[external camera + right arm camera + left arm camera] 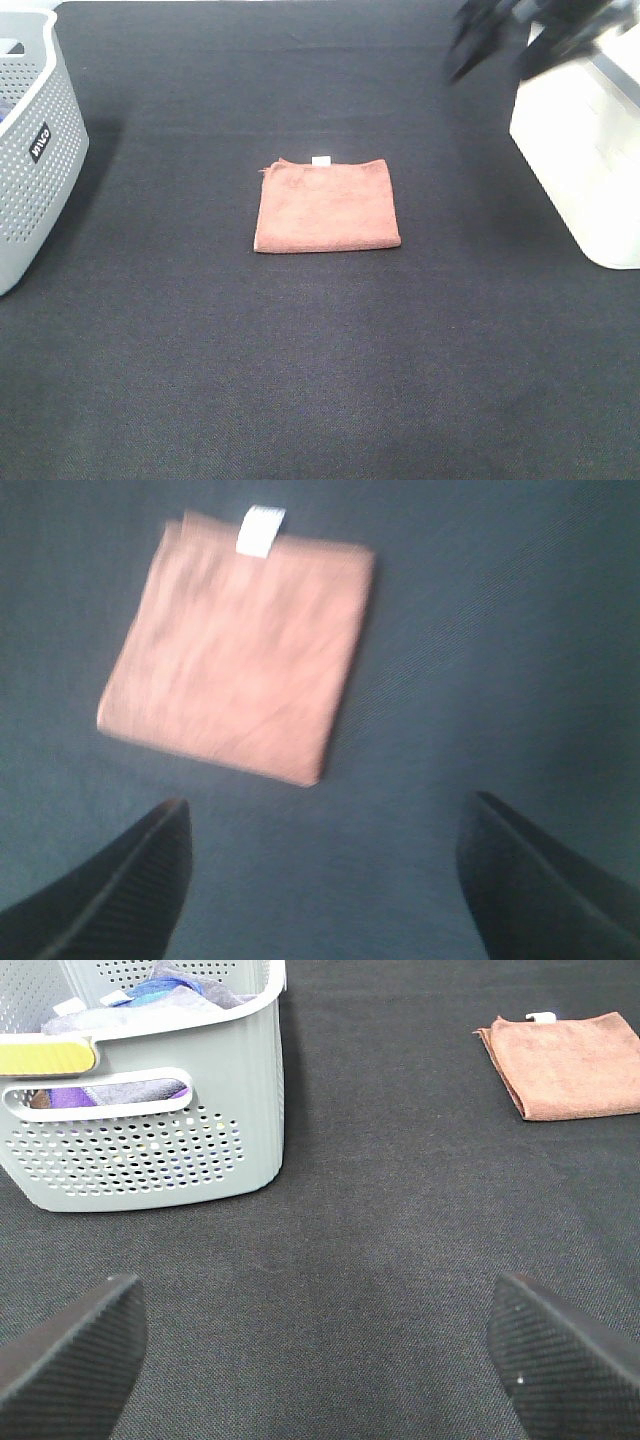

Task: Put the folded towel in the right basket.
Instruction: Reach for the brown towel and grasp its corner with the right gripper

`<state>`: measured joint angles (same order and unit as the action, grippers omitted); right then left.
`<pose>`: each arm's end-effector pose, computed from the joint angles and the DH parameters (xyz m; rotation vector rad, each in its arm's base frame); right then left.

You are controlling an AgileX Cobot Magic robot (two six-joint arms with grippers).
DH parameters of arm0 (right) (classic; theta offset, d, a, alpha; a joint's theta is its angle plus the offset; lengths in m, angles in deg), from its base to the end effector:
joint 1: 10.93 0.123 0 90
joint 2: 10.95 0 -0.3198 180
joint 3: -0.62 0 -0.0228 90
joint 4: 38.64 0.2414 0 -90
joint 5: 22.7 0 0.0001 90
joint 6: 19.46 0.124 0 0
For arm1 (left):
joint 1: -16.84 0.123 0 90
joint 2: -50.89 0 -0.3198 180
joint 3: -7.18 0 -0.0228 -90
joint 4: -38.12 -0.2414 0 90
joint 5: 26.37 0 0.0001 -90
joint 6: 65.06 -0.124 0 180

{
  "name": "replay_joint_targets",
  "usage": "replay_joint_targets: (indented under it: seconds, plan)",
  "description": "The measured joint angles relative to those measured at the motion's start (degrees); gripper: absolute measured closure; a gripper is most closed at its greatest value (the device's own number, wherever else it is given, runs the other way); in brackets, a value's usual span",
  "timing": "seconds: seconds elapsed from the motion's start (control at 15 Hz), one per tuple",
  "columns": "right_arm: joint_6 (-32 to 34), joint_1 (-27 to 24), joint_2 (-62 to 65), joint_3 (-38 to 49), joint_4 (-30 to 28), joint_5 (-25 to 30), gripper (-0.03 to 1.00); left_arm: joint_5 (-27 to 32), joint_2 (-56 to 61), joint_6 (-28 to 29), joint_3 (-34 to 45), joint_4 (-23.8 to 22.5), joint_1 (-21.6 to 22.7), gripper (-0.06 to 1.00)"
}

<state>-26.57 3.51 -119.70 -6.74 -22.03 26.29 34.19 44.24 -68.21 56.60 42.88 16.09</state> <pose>0.3864 0.1271 0.2965 -0.3173 2.5991 0.3974 -0.0196 -0.0087 0.2583 0.0731 2.0322 -0.0729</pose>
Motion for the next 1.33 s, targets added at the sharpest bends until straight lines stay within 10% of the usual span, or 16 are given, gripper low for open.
replay_joint_targets:
  seconds: [0.73, 1.33]
  plan:
    - [-1.72, -1.60, -35.75, -27.04, 14.44, 7.56, 0.27, 0.00, 0.00, 0.00, 0.00, 0.00, 0.00, 0.07]
    - [-7.62, -3.38, -42.86, -30.02, 21.08, 9.80, 0.39, 0.00, 0.00, 0.00, 0.00, 0.00, 0.00, 0.07]
